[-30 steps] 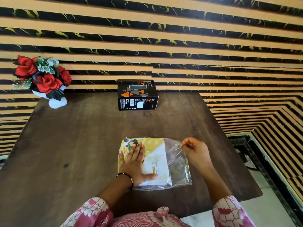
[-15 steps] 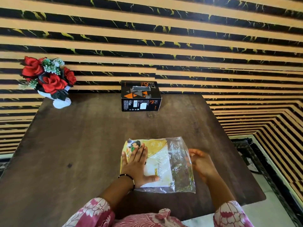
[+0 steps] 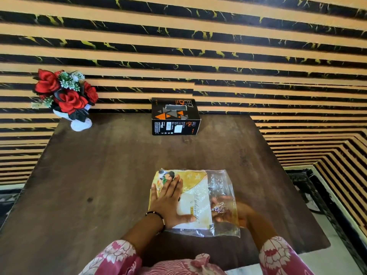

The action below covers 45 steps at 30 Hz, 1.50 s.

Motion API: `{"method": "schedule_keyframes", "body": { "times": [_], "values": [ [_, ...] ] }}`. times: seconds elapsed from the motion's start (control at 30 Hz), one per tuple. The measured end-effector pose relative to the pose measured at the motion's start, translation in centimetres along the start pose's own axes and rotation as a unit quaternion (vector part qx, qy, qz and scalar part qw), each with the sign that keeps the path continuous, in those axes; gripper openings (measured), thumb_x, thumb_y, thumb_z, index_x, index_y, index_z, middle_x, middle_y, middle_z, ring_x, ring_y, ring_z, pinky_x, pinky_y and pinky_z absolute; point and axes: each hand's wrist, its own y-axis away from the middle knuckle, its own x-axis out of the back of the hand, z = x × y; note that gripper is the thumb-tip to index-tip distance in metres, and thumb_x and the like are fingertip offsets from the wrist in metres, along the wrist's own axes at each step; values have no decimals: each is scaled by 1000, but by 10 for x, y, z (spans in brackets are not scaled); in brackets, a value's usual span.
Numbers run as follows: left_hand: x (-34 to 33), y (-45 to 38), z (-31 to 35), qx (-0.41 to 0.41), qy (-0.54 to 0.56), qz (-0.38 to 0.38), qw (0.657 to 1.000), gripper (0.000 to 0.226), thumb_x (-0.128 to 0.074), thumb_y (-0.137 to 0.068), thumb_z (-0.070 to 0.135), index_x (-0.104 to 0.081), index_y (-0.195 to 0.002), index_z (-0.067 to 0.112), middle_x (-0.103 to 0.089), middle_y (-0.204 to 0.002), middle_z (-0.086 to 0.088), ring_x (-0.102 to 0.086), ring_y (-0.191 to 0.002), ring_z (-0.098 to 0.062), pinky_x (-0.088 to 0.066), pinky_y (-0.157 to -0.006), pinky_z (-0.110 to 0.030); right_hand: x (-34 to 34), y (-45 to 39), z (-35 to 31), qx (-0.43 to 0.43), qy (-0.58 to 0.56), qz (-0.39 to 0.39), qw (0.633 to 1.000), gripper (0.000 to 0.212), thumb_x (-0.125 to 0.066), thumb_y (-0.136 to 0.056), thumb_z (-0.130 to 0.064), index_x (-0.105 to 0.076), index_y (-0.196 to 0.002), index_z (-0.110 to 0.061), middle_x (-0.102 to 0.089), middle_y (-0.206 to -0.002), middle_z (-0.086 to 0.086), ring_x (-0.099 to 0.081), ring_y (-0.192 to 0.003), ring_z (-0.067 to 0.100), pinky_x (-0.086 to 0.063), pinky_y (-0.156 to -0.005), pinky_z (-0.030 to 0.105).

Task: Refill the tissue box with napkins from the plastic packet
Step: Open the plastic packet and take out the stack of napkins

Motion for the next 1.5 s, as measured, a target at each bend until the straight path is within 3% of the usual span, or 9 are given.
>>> {"method": "schedule_keyframes", "body": {
  "times": [0.13,0.23,0.4,0.57,0.73,0.9,1.03,1.27,1.5],
  "values": [
    [-2,1,-2,2,6,11,1000,126,-12,-39,93,20,-141,26,25,-151,11,24,-138,-11,14,-109,-59,-9,5,-5,12,30,15,999,28,-90,-43,-13,-73,-64,-5,-70,-66,13,-67,-54,17,-57,-52,25],
    [-4,0,-4,0,12,20,1000,126,-10,-40,94,19,-142,26,28,-147,12,23,-138,-12,14,-108,-58,-28,10,-11,56,48,-2,997,18,-71,-77,-18,-71,-94,-12,-76,-88,2,-73,-79,16,-58,-62,25],
    [-5,1,-5,-2,19,26,999,124,-13,-43,94,19,-142,26,30,-142,14,29,-129,-7,15,-108,-57,-48,-1,-11,60,24,-7,998,45,-75,-75,-18,-60,-117,-10,-67,-116,14,-65,-107,32,-51,-93,50],
    [-3,2,-9,-21,1,26,999,123,-13,-44,94,17,-142,26,28,-143,14,26,-134,-10,21,-105,-53,-58,-5,-15,48,46,8,998,36,-53,-90,-1,-49,-126,3,-59,-123,21,-56,-111,38,-48,-89,43],
    [3,7,-16,-6,7,35,999,120,-15,-46,94,13,-143,28,22,-146,16,17,-140,-8,22,-104,-55,-37,-1,-16,53,85,39,994,34,-59,-86,-1,-53,-120,1,-61,-119,19,-64,-92,25,-56,-72,30],
    [-1,10,-18,8,19,27,999,118,-19,-49,93,12,-143,29,14,-154,13,14,-142,-10,19,-106,-60,-12,5,-14,10,72,22,997,34,-62,-84,-9,-57,-118,-5,-65,-117,17,-65,-99,32,-50,-91,50],
    [-2,9,-8,-3,21,26,999,121,-22,-49,93,18,-142,27,21,-153,11,20,-141,-13,16,-108,-57,-29,-2,-2,-5,80,54,995,41,-71,-76,-24,-60,-109,-2,-63,-121,13,-65,-95,33,-52,-90,50],
    [-4,12,-17,50,18,19,998,118,-18,-48,94,10,-143,31,11,-155,11,14,-142,-13,16,-106,-63,-9,11,-18,112,144,31,983,63,-80,-62,-34,-61,-115,-8,-70,-110,12,-70,-95,24,-58,-81,38],
    [-10,14,2,42,5,19,999,116,-8,-47,94,26,-137,29,23,-151,8,18,-142,-22,15,-108,-59,9,13,-3,76,44,21,996,33,-72,-74,-16,-65,-106,-11,-74,-102,12,-70,-95,32,-55,-84,48]
  ]
}}
